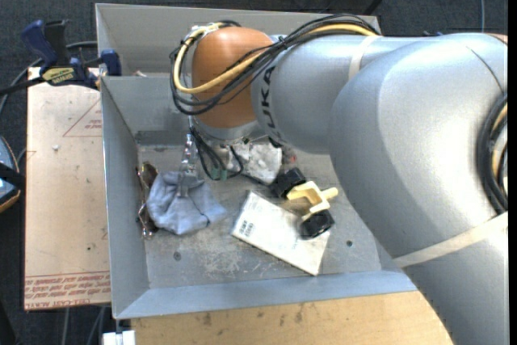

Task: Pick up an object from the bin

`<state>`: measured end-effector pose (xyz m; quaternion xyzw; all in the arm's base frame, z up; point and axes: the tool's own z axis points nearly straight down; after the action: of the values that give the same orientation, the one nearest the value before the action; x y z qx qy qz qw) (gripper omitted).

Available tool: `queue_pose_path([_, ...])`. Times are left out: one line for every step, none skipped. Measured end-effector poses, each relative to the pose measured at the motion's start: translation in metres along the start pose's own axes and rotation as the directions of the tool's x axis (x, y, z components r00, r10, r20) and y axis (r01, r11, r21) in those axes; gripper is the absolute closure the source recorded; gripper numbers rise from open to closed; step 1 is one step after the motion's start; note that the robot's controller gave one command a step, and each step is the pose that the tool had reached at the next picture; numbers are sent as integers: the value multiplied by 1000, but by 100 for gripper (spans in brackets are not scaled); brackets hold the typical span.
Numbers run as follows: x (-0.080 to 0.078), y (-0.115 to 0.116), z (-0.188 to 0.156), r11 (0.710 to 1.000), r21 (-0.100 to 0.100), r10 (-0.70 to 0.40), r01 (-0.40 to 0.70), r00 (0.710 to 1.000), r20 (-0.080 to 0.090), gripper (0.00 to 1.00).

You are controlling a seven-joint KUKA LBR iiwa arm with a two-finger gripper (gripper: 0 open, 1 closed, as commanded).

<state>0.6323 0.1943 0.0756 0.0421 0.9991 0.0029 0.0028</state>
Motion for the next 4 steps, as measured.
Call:
queue_pose_path([0, 0, 0, 1000, 0, 0, 0, 1000, 0, 100])
queue_pose_path([16, 9, -2, 1000, 1, -21, 21, 1000, 10, 100])
queue_pose_path([39, 13, -2, 1000, -1, -20, 20, 1000, 9, 100])
queue_pose_path([24, -21, -183, 999, 3, -45, 45, 999, 6, 100])
